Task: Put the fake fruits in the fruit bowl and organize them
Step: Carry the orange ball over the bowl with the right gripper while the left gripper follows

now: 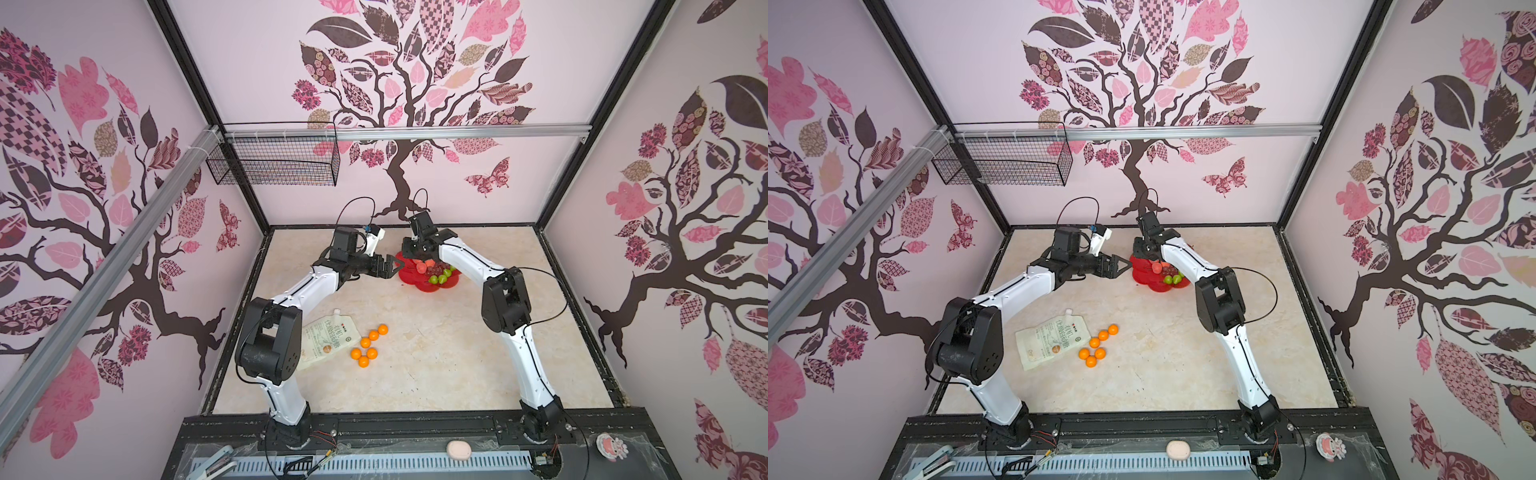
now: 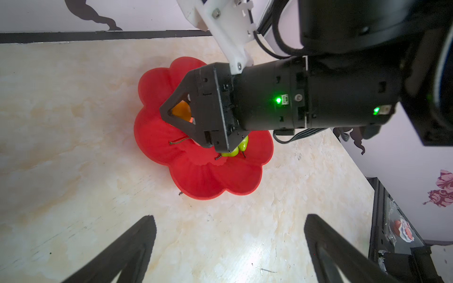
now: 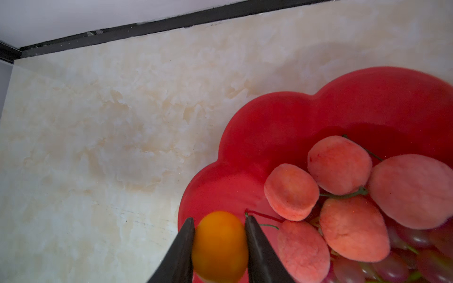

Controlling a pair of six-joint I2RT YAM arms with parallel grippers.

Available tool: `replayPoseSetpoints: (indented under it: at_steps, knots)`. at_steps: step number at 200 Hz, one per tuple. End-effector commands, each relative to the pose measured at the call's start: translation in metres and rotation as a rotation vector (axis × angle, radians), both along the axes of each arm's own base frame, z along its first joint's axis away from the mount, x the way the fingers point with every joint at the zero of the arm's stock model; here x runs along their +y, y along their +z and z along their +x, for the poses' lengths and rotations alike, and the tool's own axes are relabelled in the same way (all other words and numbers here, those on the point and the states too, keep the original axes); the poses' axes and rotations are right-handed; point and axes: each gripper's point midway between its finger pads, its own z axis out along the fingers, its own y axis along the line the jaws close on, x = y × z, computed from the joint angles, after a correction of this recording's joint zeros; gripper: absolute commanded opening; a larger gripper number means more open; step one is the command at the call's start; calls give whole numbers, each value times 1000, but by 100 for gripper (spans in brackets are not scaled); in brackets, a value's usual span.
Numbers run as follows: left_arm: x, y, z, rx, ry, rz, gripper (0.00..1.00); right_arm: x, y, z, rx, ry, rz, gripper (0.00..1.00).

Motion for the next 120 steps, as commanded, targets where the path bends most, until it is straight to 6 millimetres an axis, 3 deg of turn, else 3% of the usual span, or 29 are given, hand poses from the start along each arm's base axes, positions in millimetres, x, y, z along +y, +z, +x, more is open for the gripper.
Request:
replayPoseSetpoints:
  at_steps: [1,5,8,11,120]
  knots:
    - [-3,11,8,-36,-14,-3,99,-1,-14,-1,31,5,-44,34]
    - [-3,11,8,-36,-14,-3,99,-1,-13,-1,28,4,-44,34]
    - [-3,11,8,-35,-14,-3,99,-2,-32,-1,55,4,-60,34]
    - [-3,11,8,-35,-14,-3,98,-3,-34,-1,58,2,-62,34]
    - [-2,9,8,-26,-11,3,98,-4,-60,0,98,14,-100,36]
